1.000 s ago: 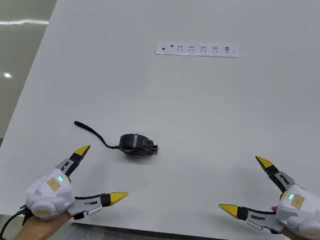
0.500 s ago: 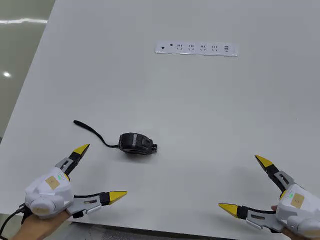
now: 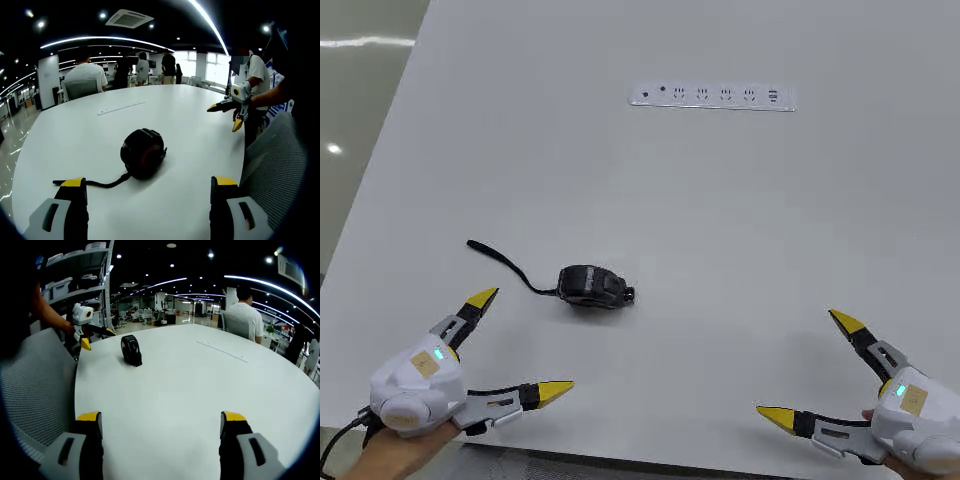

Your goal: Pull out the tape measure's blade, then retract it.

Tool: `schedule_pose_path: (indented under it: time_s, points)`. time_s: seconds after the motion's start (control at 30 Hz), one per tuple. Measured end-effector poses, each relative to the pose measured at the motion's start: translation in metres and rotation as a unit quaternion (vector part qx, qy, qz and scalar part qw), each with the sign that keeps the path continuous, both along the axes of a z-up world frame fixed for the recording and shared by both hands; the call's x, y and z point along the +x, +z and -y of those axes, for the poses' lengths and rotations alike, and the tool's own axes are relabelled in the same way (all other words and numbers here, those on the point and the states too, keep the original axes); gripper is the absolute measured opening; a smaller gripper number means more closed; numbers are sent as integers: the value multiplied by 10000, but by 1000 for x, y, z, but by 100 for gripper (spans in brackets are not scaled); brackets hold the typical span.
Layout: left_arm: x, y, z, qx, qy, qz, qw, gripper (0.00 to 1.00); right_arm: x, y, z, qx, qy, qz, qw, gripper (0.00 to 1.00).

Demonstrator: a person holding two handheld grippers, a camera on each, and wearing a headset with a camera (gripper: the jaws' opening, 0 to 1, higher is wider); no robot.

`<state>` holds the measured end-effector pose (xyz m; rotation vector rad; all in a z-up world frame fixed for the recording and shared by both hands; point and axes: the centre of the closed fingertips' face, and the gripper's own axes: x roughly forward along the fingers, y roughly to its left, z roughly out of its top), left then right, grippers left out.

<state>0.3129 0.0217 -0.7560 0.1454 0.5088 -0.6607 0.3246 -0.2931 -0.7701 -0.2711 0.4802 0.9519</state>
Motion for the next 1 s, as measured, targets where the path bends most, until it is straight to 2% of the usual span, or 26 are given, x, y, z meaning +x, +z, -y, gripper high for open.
schedule_pose_path:
  time_s: [0.8,0.87,0.9,0.93,0.97,1.0]
  points:
    - [1,1,-1,28,8,3,10000,100,1,0,0,-13,-5,-2,10000,100]
    - [3,0,-6,179,91,16,9998,100,1,0,0,-44,21,14,10000,99]
    - [4,2,-6,133,99,23,9999,100,1,-1,0,-48,23,10,10000,99]
    - [5,5,-6,97,124,108,9998,100,1,-1,0,-47,17,7,10000,99]
    - [11,13,-7,51,141,423,9990,100,1,-1,0,-30,0,-1,10000,99]
    - [7,10,-7,4,133,267,9996,100,1,-1,0,-30,-1,2,10000,99]
